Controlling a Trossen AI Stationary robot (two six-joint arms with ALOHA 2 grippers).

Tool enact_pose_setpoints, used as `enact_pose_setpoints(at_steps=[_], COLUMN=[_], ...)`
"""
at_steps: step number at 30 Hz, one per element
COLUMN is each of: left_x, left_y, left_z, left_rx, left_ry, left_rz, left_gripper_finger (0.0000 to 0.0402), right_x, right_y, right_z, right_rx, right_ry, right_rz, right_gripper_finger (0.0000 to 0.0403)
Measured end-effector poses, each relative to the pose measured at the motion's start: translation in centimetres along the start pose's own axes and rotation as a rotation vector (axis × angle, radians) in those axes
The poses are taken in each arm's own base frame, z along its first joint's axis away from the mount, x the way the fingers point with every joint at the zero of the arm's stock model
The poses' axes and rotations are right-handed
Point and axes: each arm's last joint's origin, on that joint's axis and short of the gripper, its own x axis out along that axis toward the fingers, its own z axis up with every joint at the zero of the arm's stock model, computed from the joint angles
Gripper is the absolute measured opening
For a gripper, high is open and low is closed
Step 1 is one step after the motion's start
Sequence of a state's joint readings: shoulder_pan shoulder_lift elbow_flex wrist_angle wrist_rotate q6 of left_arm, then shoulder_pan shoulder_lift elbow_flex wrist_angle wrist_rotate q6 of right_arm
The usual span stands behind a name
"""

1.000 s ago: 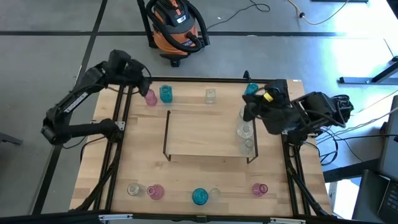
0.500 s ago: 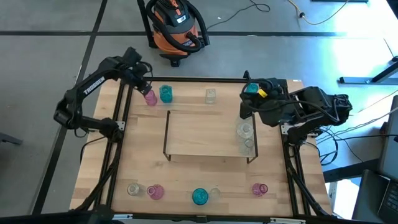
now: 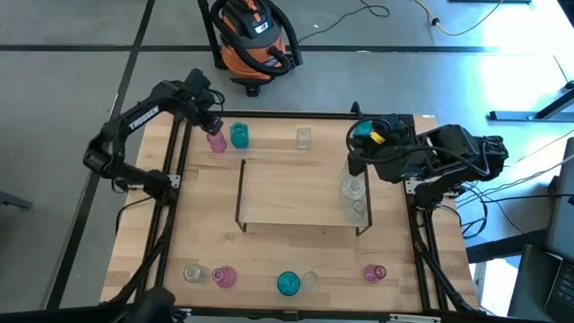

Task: Sort vases onto shelf
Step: Put the violet vase on the shelf

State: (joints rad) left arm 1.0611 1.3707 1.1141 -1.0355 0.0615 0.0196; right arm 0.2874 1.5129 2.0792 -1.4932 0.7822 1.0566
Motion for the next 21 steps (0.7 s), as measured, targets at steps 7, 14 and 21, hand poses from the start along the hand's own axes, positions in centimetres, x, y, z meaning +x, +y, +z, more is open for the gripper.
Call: enact_pose_setpoints(at_steps=[7, 14, 21], left_x=[1.6, 1.6, 1.2], left_y=[0.2, -0.2, -0.9], left_z=[0.5, 0.4, -0.2], left_rx=[-0.021, -0.007, 0.021], left_ry=[0.070, 0.087, 0.114], left_rz=[0.027, 0.028, 0.018], left_gripper_finger=[0.0145, 0.0083, 0.0017], right_x=[0.0, 0.0, 0.0], right_y=[0.0, 0.0, 0.0], right_z=[-0.1, -0.1, -0.1], right_rx=[0.001, 0.000, -0.017], right_ry=[0.037, 0.036, 0.031], right_rz=[0.021, 0.021, 0.014], right_gripper_finger=[0.0060, 0.0060, 0.0060])
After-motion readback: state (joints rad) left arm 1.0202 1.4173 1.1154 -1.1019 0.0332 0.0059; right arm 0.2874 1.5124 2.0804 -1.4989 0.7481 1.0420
